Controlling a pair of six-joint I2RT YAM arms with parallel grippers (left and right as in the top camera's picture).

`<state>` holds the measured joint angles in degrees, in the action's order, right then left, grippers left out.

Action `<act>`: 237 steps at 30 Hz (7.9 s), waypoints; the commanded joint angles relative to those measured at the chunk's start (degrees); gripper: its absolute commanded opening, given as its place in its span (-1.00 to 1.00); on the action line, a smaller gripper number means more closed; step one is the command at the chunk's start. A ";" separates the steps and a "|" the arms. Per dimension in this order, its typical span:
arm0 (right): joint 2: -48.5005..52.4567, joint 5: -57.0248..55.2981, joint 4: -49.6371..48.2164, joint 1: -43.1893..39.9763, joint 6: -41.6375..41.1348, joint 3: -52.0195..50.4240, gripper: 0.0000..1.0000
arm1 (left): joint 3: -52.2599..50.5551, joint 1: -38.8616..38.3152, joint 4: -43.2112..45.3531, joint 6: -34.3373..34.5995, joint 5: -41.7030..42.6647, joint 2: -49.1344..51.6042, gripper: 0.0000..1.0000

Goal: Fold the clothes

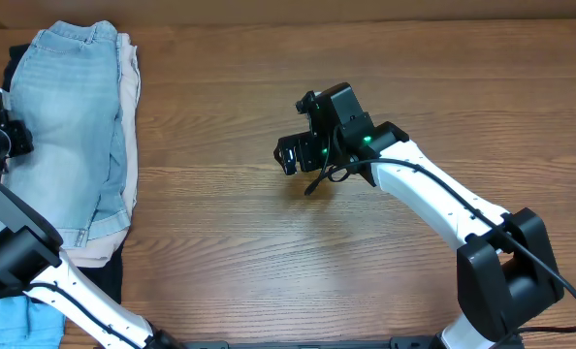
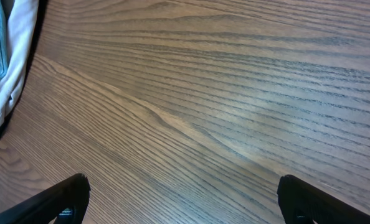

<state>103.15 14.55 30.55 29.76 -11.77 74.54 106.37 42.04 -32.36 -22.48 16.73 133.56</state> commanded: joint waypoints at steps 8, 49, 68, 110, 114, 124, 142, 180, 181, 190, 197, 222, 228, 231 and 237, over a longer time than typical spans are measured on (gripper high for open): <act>-0.61 -0.59 4.07 -2.21 -0.48 5.97 0.98 | 1.14 -2.47 -5.18 10.88 -1.18 -7.78 -0.56; -0.87 -1.73 20.41 -3.10 -0.26 11.67 0.99 | 0.92 -2.56 -9.22 0.68 -8.28 -4.28 0.49; -1.97 -2.56 24.72 -5.84 -0.26 17.22 0.72 | 3.56 -5.60 -16.28 15.50 -6.60 -5.53 -0.92; -10.78 -4.70 53.66 -35.63 7.34 35.89 0.92 | 14.67 -68.81 -16.61 37.92 8.83 -14.12 0.49; -10.73 -4.70 53.83 -35.63 7.34 35.78 0.93 | 14.69 -66.55 -21.81 35.74 8.55 -14.23 1.00; -10.56 -0.96 52.98 -35.50 7.28 30.91 0.92 | 12.35 -63.91 -45.62 52.81 -21.38 -13.66 1.00; -10.56 0.61 48.15 -35.47 7.30 23.17 0.90 | -10.03 -62.97 -27.61 74.38 -18.36 -13.66 0.43; -10.56 2.89 44.81 -30.93 8.63 23.17 0.89 | 23.30 -59.32 -32.52 46.51 -19.76 -14.56 -0.92; -10.56 2.95 44.00 -29.73 9.07 23.17 0.89 | 26.86 -59.34 -33.90 46.21 -19.71 -14.56 -0.92; -10.38 -3.67 35.41 -14.34 11.58 23.17 0.91 | 42.38 -59.82 -41.44 46.01 -18.75 -14.56 -0.92; -6.36 -14.40 27.85 -3.78 12.52 23.10 0.95 | 42.73 -59.80 -43.69 45.97 -16.70 -14.82 -0.92; 8.74 -15.85 20.81 -10.84 4.15 6.16 0.84 | 42.73 -57.42 -42.58 44.30 -18.18 -20.02 -0.92; 8.74 -15.30 17.62 -10.54 4.02 -0.98 0.75 | 42.73 -57.40 -42.16 44.28 -18.23 -20.02 -0.92; 8.74 -15.28 17.79 -10.49 4.02 -2.60 0.71 | 42.73 -57.37 -42.14 44.28 -18.43 -20.02 -0.92; 8.72 -15.37 17.92 -10.51 4.02 -3.02 0.30 | 42.73 -57.37 -42.12 44.28 -18.64 -20.02 -0.92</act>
<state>111.83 -0.58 48.95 19.20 -7.29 71.83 147.04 -15.64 -75.61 23.35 -0.95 116.03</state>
